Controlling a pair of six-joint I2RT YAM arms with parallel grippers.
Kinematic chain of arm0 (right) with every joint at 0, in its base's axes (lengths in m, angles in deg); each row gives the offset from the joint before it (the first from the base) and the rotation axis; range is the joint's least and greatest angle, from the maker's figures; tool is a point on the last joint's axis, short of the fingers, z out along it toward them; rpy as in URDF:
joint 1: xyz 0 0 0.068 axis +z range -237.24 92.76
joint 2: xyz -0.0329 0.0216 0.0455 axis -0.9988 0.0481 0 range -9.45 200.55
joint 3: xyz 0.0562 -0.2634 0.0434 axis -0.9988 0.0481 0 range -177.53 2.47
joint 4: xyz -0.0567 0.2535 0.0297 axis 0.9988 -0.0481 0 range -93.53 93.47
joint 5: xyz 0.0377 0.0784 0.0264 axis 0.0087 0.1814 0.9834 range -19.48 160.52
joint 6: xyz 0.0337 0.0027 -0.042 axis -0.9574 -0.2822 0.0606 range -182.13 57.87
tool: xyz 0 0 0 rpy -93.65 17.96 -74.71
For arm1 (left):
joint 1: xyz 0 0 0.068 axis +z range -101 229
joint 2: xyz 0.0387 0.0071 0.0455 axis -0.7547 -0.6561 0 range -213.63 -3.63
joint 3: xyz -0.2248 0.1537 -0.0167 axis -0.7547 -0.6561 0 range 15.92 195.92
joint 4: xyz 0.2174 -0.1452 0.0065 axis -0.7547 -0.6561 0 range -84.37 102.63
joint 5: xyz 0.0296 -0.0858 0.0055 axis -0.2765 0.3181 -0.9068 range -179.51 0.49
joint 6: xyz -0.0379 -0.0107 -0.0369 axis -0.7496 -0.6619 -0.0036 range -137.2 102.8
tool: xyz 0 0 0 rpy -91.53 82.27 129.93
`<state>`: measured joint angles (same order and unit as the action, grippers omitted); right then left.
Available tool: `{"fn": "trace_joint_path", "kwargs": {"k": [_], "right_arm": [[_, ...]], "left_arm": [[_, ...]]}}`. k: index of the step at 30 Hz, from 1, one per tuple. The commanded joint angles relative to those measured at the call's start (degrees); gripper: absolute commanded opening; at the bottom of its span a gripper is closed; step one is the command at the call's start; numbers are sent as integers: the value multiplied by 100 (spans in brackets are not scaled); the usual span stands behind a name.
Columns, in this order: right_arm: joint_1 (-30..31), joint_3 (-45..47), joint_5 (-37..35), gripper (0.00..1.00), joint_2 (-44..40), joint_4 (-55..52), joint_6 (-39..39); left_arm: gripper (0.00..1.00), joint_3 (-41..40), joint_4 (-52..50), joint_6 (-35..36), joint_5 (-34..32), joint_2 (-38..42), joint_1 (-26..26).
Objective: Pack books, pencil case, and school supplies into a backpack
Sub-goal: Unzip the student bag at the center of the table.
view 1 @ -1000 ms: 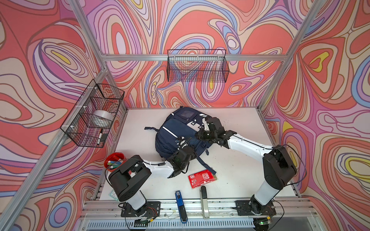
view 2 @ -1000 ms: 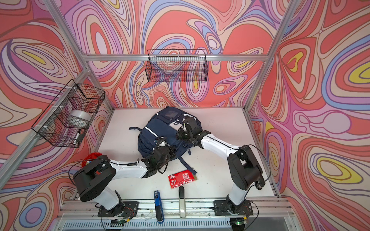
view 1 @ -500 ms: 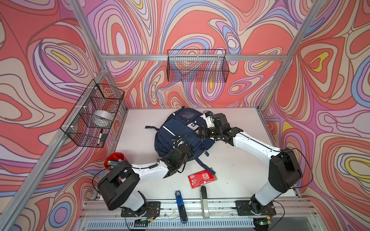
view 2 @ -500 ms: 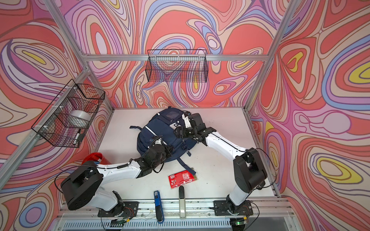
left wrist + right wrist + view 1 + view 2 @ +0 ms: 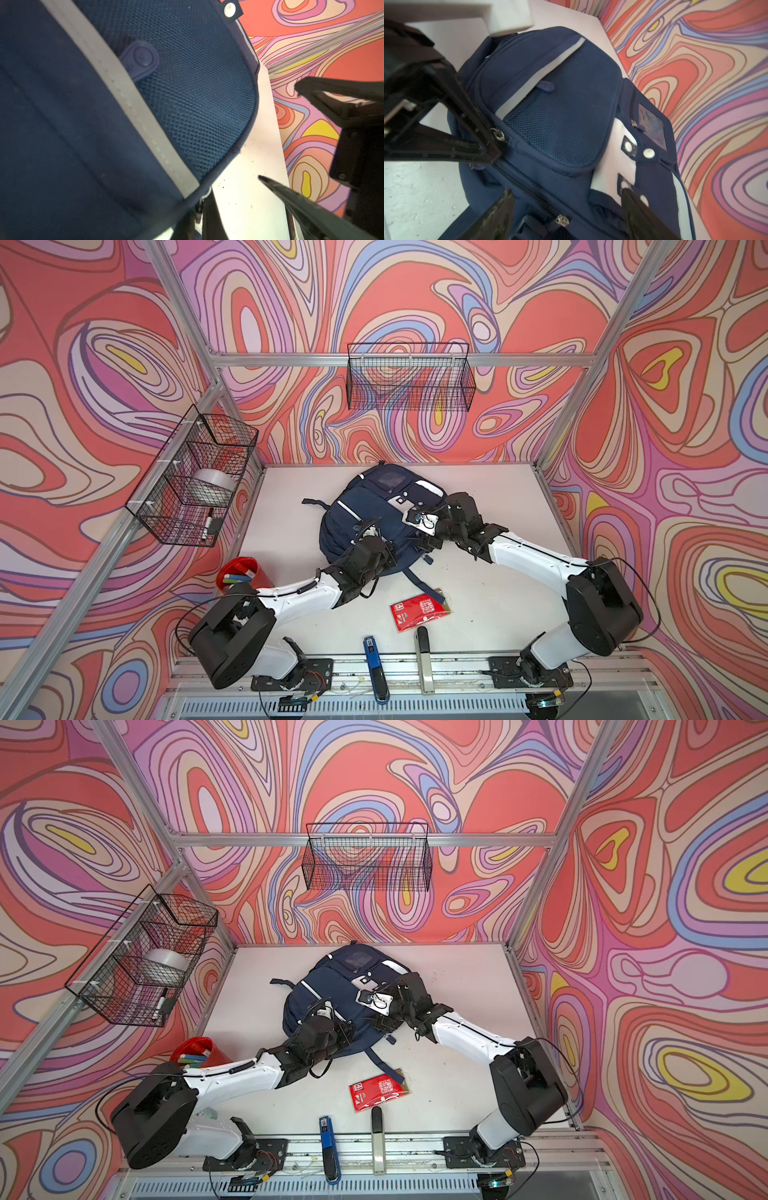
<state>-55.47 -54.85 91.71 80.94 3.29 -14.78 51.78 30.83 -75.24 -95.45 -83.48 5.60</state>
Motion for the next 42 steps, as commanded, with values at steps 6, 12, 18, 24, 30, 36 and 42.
{"fn": "trace_joint_path", "kwargs": {"k": [6, 12, 18, 24, 30, 36, 42], "right_arm": [[281, 138, 217, 77, 441, 1017, 1826], [391, 60, -27, 68, 834, 873, 2480], [435, 91, -4, 8, 968, 1114, 2856], [458, 70, -105, 0, 916, 977, 2657], [454, -24, -119, 0, 880, 593, 2584], [446, -121, -12, 0, 805, 421, 2407], [380, -142, 30, 0, 818, 294, 2355]], "left_arm": [[0, -85, -203, 87, 198, 236, 160], [0, -16, -571, 100, 271, 480, 174], [0, -54, -896, 226, 250, 690, 242], [0, -74, -1419, 344, 158, 886, 313], [0, 168, -2411, 906, -173, 1058, 387], [0, 305, -2971, 1284, -526, 1076, 464], [0, 492, -3532, 1596, -923, 1435, 499]]}}
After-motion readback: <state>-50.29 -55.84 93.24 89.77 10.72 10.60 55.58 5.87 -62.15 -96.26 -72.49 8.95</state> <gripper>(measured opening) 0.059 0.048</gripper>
